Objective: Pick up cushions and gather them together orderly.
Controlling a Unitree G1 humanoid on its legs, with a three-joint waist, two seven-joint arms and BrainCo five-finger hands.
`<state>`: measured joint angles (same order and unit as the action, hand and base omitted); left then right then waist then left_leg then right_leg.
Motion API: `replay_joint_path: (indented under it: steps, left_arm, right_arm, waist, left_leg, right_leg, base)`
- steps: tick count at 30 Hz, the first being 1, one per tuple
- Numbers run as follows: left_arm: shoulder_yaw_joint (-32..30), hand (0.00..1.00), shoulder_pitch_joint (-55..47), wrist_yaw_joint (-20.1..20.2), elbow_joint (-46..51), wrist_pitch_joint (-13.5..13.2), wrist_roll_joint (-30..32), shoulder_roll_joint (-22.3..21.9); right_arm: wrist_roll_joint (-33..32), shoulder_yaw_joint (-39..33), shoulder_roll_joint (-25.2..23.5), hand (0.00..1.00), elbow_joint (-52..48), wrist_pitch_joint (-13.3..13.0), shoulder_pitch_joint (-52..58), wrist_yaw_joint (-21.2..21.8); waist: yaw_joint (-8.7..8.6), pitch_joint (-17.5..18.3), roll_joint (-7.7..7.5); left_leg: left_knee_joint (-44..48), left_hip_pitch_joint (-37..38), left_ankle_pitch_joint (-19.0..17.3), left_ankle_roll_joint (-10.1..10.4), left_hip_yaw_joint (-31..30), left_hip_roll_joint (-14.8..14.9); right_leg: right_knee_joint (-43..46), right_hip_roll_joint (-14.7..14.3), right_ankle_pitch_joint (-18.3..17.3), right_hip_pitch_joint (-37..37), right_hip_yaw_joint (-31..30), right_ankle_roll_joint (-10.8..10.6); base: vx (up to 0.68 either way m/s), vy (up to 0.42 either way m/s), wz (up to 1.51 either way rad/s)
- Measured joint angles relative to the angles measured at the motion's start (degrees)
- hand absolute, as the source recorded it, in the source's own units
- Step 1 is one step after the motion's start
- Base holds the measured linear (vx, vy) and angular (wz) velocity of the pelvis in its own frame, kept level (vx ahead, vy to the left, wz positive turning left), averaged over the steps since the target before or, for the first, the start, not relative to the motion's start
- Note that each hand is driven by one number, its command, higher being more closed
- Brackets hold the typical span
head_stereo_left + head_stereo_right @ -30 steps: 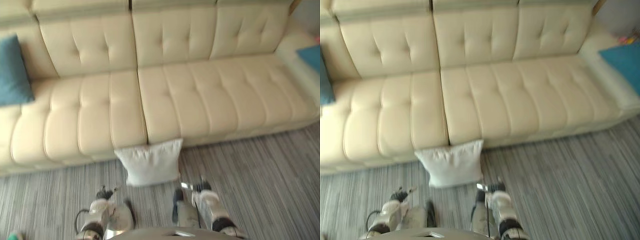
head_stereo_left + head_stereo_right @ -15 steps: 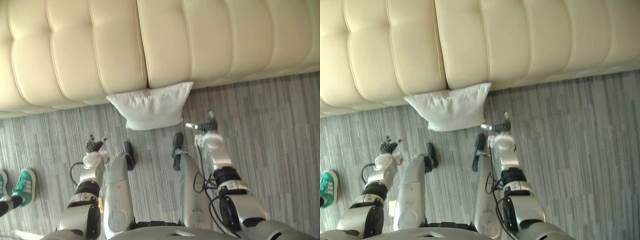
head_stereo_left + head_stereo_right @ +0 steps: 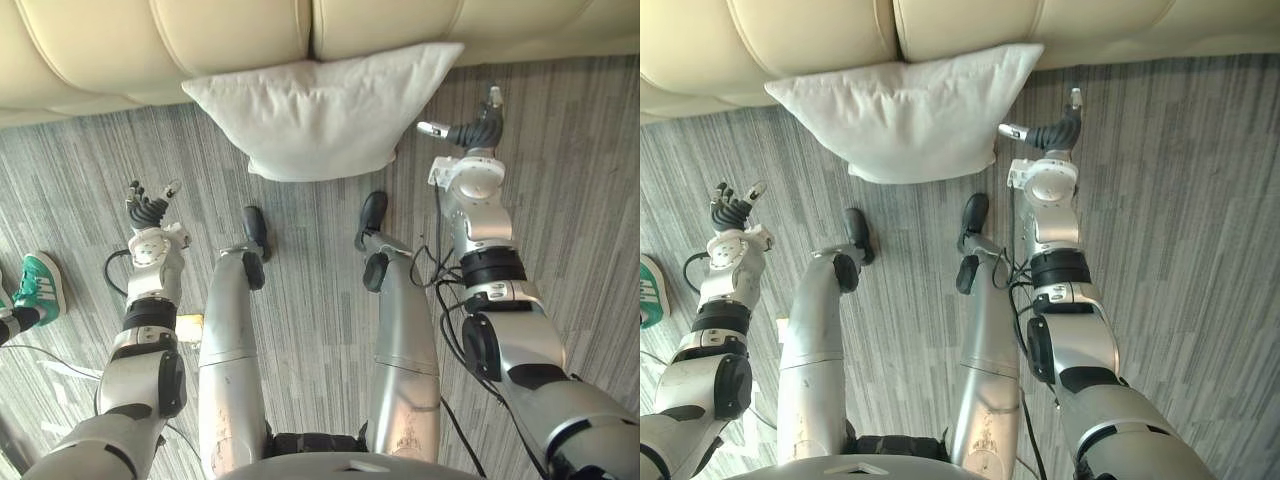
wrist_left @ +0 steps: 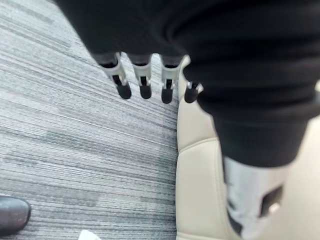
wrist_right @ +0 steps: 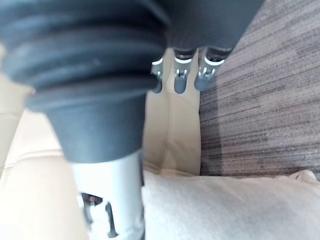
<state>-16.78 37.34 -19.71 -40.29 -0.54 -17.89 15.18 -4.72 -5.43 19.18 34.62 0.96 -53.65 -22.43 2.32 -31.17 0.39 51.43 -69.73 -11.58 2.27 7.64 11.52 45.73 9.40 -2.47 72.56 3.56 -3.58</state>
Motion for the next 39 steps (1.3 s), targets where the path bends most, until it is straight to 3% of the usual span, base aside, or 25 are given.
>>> replay_joint_path:
  steps: [13,14,17,18,23,33,39]
  left_arm:
    - [8.39,0.0,9.76,-6.56,10.92,-0.19,3.06,-0.04]
    - [8.93,0.0,10.37,-6.75,11.29,-0.2,3.57,-0.03]
    - [10.95,0.0,12.15,-7.97,12.95,-0.23,5.33,-0.11]
    - [11.49,1.0,12.7,-8.85,13.28,-0.21,6.33,-0.24]
    - [12.98,1.0,14.88,-11.83,15.1,0.2,11.45,-1.53]
    - [17.25,1.0,18.27,-14.38,19.35,1.88,14.51,-1.57]
    - [18.65,1.0,19.38,-14.87,19.47,2.13,14.78,0.76]
  right_arm:
    - [0.68,5.47,-6.56,0.0,-7.13,-1.21,-7.03,-4.63]
    - [0.7,5.6,-6.61,1.0,-7.13,-1.3,-7.22,-4.63]
    - [1.74,5.96,-7.28,1.0,-7.88,-1.64,-7.72,-4.68]
    - [2.47,6.09,-7.88,1.0,-8.73,-1.83,-7.66,-5.21]
    - [2.84,7.46,-10.3,1.0,-11.58,-2.61,-7.64,-6.79]
    - [0.16,7.6,-11.78,1.0,-16.41,-4.75,-5.25,-8.17]
    - [-2.82,7.6,-11.76,1.0,-17.71,-4.78,-4.28,-8.15]
  waist:
    - [0.28,-0.21,0.27]
    - [0.22,-0.21,0.27]
    - [-0.17,-0.21,0.27]
    - [-0.32,-0.22,0.28]
    - [-0.61,-0.22,0.28]
    - [-0.93,-0.22,0.28]
    - [-0.82,-0.22,0.28]
  left_leg:
    - [4.36,-12.88,2.09,0.36,-2.08,-0.07]
    - [4.66,-13.37,2.03,0.35,-2.33,-0.07]
    - [5.27,-15.0,2.14,0.51,-2.96,-0.04]
    - [5.26,-15.42,2.23,0.66,-2.99,-0.01]
    - [4.52,-16.67,2.77,1.43,-3.24,0.21]
    - [4.45,-18.75,3.21,2.27,-4.68,0.89]
    - [4.4,-19.39,3.64,2.98,-5.93,1.05]
  right_leg:
    - [7.26,0.24,-0.59,13.49,-0.35,0.84]
    - [7.38,0.23,-0.65,13.87,-0.29,0.84]
    - [7.93,0.2,-0.68,15.37,-0.04,0.88]
    - [8.08,0.15,-0.69,15.9,-0.06,0.9]
    - [8.35,-0.45,-0.76,17.79,-0.03,1.01]
    - [8.89,-1.14,-1.29,19.56,1.2,1.83]
    - [8.98,-1.4,-1.47,19.55,2.28,2.13]
  base:
    - [-0.06,-0.025,0.08]
    - [-0.07,-0.028,0.07]
    - [-0.05,-0.014,-0.01]
    - [-0.05,-0.022,0.0]
    - [-0.05,-0.037,0.0]
    - [-0.03,-0.042,0.0]
    - [-0.02,-0.04,0.01]
